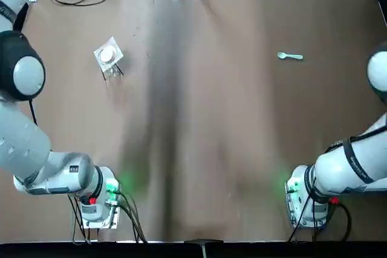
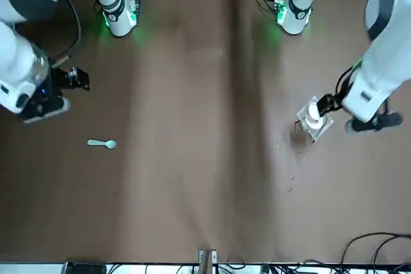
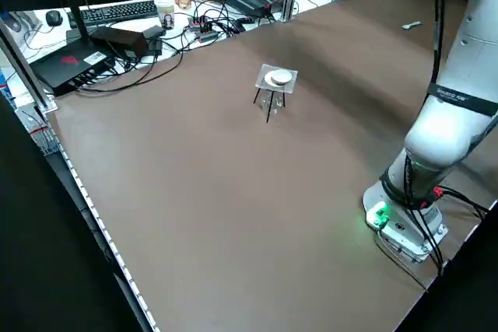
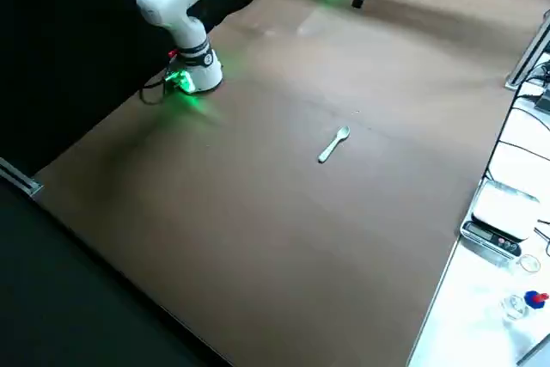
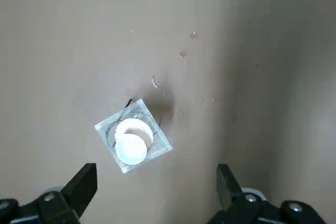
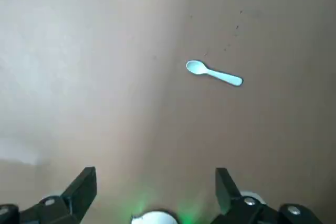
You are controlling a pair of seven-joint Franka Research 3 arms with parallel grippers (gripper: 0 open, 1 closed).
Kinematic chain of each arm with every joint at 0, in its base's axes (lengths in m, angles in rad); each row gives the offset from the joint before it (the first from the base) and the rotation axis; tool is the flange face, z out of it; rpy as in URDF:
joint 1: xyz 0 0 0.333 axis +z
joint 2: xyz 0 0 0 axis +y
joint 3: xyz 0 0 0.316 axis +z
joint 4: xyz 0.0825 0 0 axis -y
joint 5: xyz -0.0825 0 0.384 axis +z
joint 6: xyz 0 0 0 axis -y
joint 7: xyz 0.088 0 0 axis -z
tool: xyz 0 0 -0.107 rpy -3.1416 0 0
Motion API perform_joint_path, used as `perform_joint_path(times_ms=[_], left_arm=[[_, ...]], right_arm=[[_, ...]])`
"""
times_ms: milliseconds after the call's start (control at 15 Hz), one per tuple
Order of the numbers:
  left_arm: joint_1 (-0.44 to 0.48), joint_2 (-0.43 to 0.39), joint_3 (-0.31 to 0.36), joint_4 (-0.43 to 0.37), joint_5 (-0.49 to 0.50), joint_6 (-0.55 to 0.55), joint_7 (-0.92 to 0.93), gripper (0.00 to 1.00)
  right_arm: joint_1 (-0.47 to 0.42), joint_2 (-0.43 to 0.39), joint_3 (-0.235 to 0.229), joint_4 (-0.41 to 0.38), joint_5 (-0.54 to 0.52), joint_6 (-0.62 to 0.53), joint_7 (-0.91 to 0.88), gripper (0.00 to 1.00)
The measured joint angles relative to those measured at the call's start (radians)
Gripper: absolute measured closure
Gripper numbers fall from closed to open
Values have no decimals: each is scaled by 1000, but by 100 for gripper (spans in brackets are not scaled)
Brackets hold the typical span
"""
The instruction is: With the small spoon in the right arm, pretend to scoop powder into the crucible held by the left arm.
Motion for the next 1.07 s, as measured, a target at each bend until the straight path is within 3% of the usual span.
perform_joint_path(times_ms=[133,267,667,1067], left_arm=[[-69,-65,93,-7,-28,-23,23,0],[-89,-145,127,-67,-80,-47,72,0],[-58,-168,135,-126,-106,-42,197,0],[22,-166,55,-130,-107,-42,264,0]], right_arm=[[-18,-107,-4,-139,9,86,0,0],[-25,-231,-6,-254,7,86,0,0],[-71,-279,-11,-227,5,19,-1,0],[-87,-275,-2,-227,6,19,-2,0]])
